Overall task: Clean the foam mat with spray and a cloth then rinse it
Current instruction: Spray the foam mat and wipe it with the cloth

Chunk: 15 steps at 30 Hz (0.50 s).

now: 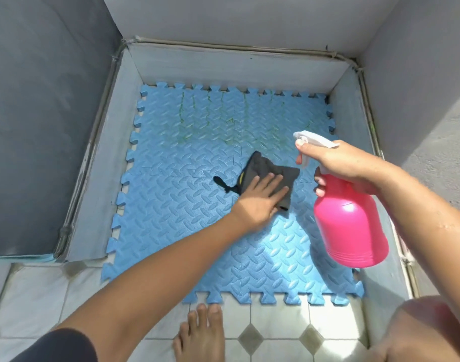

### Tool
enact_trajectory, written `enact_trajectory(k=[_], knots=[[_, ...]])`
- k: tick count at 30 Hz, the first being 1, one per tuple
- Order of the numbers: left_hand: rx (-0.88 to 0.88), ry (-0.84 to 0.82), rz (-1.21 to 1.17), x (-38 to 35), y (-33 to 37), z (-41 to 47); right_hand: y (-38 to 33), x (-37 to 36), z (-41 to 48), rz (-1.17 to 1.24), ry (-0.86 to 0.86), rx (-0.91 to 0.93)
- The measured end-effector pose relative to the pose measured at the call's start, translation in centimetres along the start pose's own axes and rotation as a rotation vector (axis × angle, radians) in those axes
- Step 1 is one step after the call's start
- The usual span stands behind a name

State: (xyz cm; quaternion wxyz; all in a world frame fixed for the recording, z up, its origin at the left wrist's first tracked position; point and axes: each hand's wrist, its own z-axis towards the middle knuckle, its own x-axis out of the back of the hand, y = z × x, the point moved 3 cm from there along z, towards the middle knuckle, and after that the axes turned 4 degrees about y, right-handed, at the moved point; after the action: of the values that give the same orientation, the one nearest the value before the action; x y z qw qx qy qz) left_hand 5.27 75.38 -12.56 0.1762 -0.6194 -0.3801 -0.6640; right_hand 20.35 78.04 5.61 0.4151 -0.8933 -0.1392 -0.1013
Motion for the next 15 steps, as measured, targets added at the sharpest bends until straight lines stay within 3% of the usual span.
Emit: enact_trajectory(k=[3, 6, 10, 12, 15], knots=[[-0.071, 0.064, 0.003, -0.5, 0.7, -1.5, 0.7, -0.2, 0.0, -0.051, -0.022, -0.048], [0.261, 0.187, -0.016, 1.6, -5.2, -4.2, 0.8, -0.1, -0.2, -0.091, -0.047, -0.063], [0.775, 0.255, 0.004, 3.7, -13.1, -14.8, 0.7, -1.2, -0.7, -0.115, -0.108, -0.045], [0.891, 0.245, 0.011, 3.7, -13.7, -19.7, 0.6, -2.4, -1.0, -0.170, -0.151, -0.038], [0.880, 0.203, -0.012, 2.3, -10.3, -23.2, 0.2, -4.5, -1.7, -0.233, -0.267, -0.003]])
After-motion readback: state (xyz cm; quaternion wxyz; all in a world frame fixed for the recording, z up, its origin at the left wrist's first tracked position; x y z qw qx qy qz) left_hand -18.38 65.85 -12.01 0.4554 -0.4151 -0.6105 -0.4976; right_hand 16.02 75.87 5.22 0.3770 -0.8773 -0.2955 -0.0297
